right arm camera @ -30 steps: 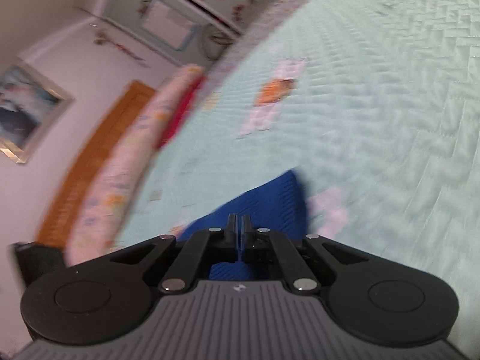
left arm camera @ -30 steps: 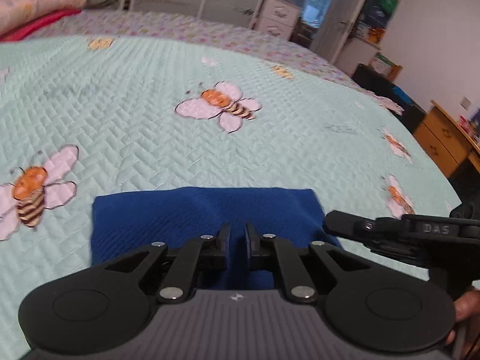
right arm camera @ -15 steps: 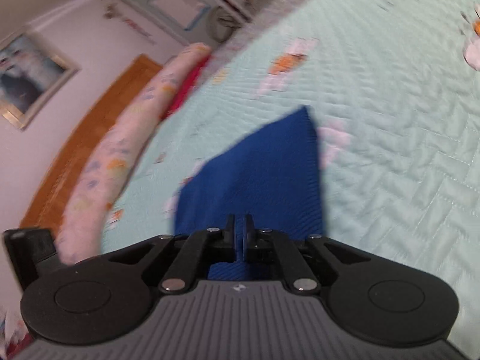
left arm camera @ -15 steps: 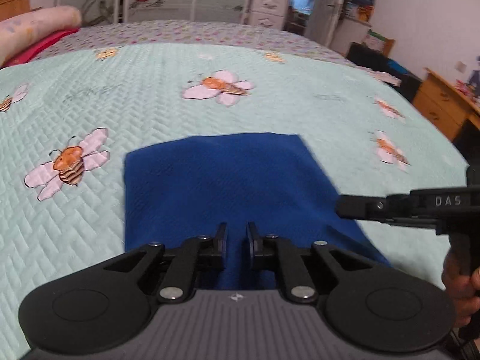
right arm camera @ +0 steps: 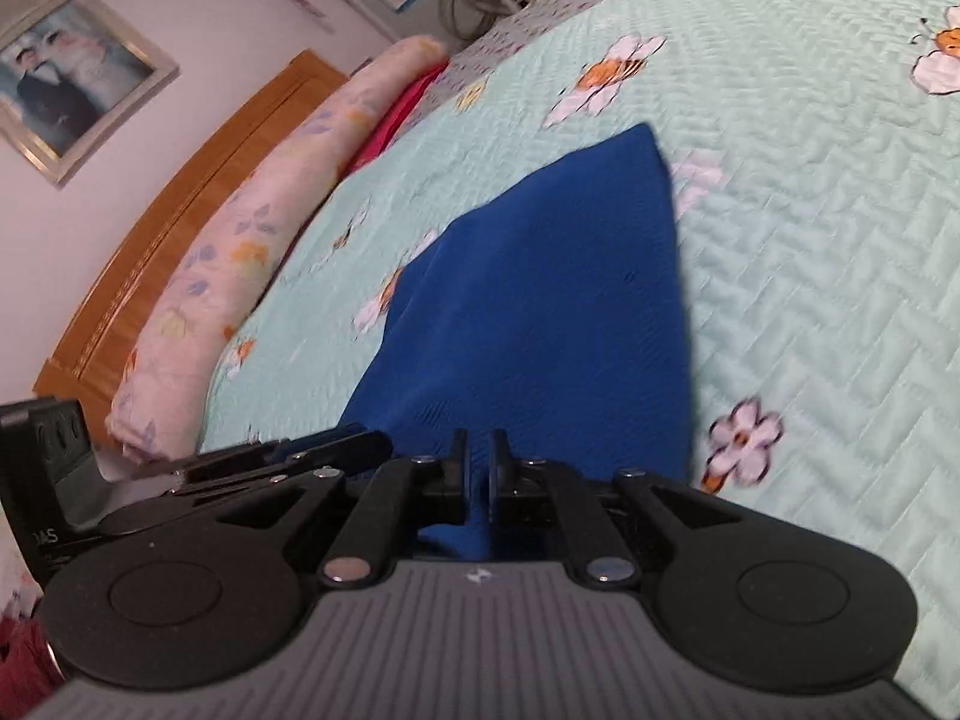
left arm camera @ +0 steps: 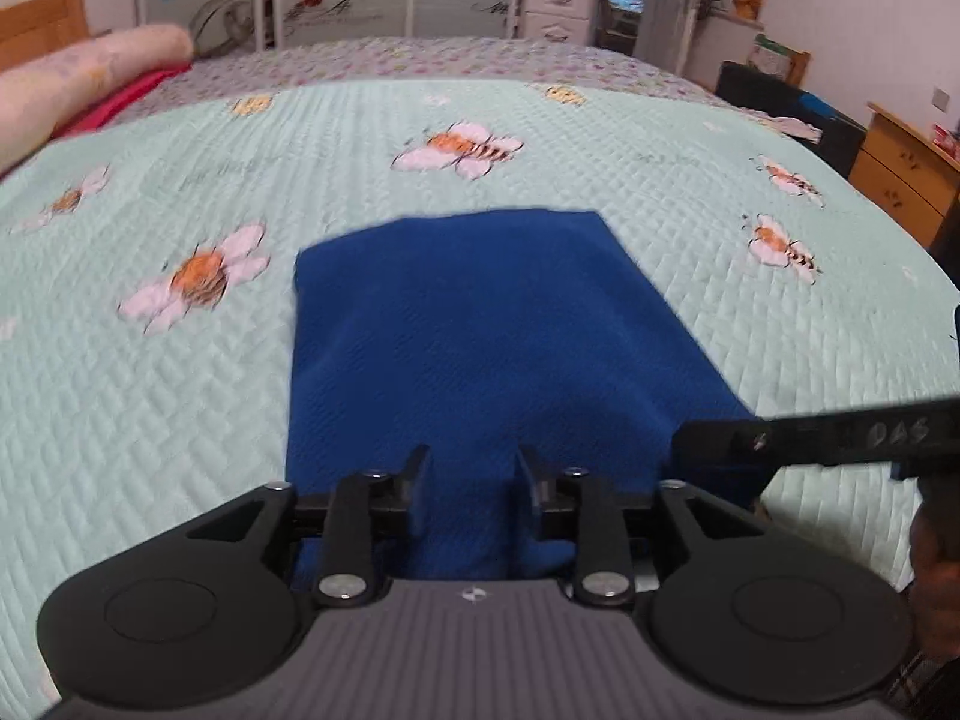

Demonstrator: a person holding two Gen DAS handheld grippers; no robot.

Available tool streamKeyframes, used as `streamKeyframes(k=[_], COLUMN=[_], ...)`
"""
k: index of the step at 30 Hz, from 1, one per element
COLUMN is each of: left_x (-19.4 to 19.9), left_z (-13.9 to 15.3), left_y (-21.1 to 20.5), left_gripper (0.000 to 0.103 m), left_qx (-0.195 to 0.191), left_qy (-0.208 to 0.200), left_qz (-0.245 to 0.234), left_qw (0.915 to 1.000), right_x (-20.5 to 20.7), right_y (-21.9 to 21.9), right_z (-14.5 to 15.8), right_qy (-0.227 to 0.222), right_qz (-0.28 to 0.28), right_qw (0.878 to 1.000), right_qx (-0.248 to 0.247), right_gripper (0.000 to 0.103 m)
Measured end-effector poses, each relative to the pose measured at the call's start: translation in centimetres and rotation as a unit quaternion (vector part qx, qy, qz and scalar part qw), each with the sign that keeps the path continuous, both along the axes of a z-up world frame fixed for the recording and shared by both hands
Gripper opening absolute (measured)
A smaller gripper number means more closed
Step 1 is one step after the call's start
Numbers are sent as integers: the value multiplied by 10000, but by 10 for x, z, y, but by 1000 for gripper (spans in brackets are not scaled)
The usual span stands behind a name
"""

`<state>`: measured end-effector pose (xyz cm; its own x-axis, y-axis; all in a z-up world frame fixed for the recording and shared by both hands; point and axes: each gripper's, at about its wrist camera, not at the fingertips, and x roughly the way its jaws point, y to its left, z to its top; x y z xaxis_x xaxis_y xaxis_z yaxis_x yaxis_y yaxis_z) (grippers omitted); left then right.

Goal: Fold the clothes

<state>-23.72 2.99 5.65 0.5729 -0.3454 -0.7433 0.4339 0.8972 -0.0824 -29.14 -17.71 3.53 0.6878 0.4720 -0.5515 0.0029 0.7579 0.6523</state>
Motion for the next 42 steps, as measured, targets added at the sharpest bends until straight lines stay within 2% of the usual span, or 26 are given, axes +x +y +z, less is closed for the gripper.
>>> streamKeyframes(k=[2, 5, 7, 10, 12, 14, 16, 19, 21, 23, 25, 27, 29, 30, 32, 42], left_x=[3, -1, -4, -11, -12, -13, -15, -16, -17, -17, -18, -21, -23, -21, -17, -17], left_z=[-15, -12, -5, 3, -7, -16, -11, -2, 7, 16, 25, 35, 44, 46, 49, 49], left_y=[6, 7, 8, 14, 17, 18, 18, 15, 12, 8, 3, 0, -3, -3, -4, -5], left_gripper=[33, 33, 33, 35, 36, 36, 37, 41, 57, 64, 64, 66, 70, 74, 74, 74], left_qx=[-7, -44, -46, -73, 75, 192, 205, 311, 374, 539, 675, 703, 779, 853, 964, 885], left_qy=[221, 122, 108, 106, 242, 362, 375, 609, 814, 1044, 1192, 1168, 1107, 1142, 1294, 1564], left_qz=[194, 187, 205, 201, 233, 281, 316, 553, 786, 1046, 1126, 1126, 1154, 1192, 1255, 1469], left_qw=[9996, 9997, 9997, 9997, 9994, 9988, 9986, 9961, 9929, 9876, 9842, 9843, 9841, 9826, 9789, 9727], right_x=[4, 1, -2, -13, -14, -12, -11, -5, -2, 1, 7, 13, 15, 15, 16, 15], right_y=[4, 3, 1, -7, -6, 0, 6, 25, 38, 50, 60, 67, 71, 73, 75, 77], right_z=[-11, -9, -5, 5, 1, -3, 5, 26, 40, 55, 68, 80, 90, 93, 100, 112], right_qy=[304, 223, 153, 21, 218, 439, 465, 614, 678, 785, 1019, 1218, 1266, 1261, 1262, 1227], right_qz=[-53, -160, -232, -340, -312, -172, -161, -52, 29, -1, -7, 10, 33, 19, 23, 176], right_qw=[9991, 9995, 9996, 9993, 9992, 9978, 9968, 9914, 9858, 9783, 9693, 9634, 9617, 9607, 9577, 9580], right_qx=[-303, -126, -6, 152, -93, -461, -635, -1154, -1538, -1917, -2238, -2387, -2431, -2473, -2586, -2586], right_gripper=[0, 0, 6, 7, 20, 14, 16, 31, 56, 68, 69, 69, 69, 70, 70, 70])
